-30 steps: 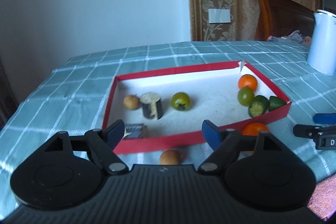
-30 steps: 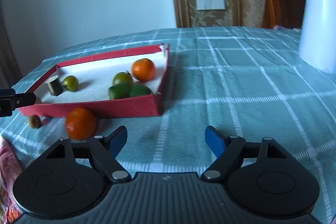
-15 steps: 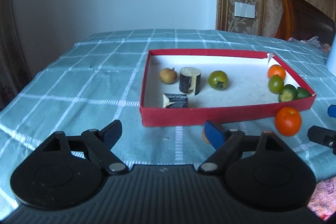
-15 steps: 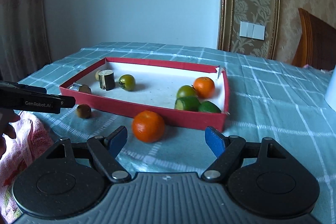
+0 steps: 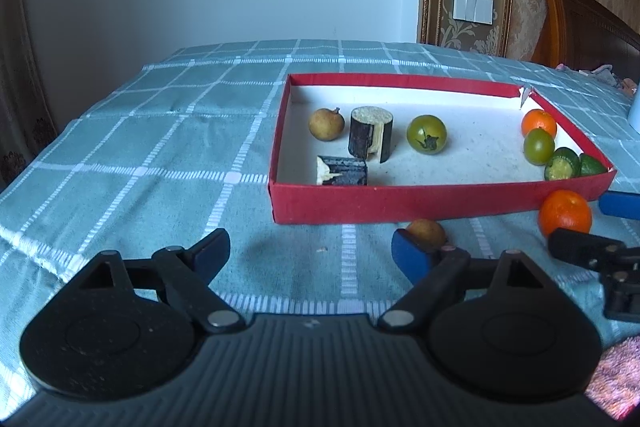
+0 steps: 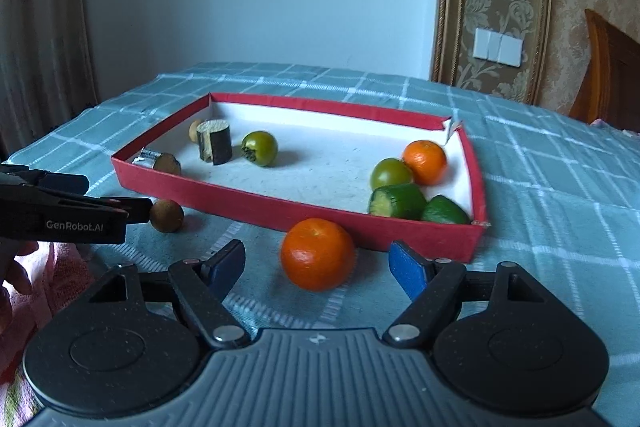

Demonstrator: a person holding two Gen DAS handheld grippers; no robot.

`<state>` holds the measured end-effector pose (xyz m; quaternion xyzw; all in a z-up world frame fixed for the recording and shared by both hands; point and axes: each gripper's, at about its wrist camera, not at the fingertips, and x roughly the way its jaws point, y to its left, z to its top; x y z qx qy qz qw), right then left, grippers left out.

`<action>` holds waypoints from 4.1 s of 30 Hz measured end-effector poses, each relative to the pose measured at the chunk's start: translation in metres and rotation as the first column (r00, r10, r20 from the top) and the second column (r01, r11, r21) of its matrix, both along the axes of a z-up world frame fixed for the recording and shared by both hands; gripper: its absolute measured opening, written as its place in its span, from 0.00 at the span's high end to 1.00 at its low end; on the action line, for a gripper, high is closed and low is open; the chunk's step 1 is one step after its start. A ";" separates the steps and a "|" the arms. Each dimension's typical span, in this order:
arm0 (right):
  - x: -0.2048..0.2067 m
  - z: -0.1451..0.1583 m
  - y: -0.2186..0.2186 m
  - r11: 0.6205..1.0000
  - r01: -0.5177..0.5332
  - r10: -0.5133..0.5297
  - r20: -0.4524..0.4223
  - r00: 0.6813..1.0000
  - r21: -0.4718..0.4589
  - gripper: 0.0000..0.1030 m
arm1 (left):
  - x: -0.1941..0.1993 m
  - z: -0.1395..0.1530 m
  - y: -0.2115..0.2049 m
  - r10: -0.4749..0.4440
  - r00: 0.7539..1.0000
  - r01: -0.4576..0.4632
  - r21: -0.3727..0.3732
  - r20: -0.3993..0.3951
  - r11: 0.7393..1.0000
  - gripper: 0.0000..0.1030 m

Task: Organize fruits
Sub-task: 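Move the right tool to the mandarin beside the tray and grasp it, then carry the mandarin into the red tray and open the right gripper, then move the left tool to the small brown fruit and grasp it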

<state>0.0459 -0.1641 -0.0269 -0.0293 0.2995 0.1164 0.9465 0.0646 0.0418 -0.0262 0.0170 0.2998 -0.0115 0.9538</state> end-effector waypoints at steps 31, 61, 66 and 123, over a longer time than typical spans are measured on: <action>0.017 -0.009 0.006 1.000 0.028 -0.028 -0.053 0.998 -0.007 0.59 | 0.005 -0.005 0.002 -0.003 0.999 0.002 -0.020 -0.034 1.000 0.12; 0.082 0.015 0.032 0.995 -0.024 0.029 0.053 0.998 -0.096 0.59 | 0.007 -0.008 0.000 -0.016 0.999 0.015 -0.018 -0.043 1.000 0.06; 0.098 0.003 0.034 0.994 -0.011 0.013 0.024 1.000 -0.113 0.59 | 0.007 -0.007 0.000 -0.016 0.999 0.016 -0.017 -0.044 1.000 0.06; -0.017 -0.006 -0.094 0.966 0.234 -0.238 0.022 0.971 0.106 0.29 | 0.011 0.000 -0.110 -0.226 0.973 0.226 -0.013 -0.046 0.974 0.74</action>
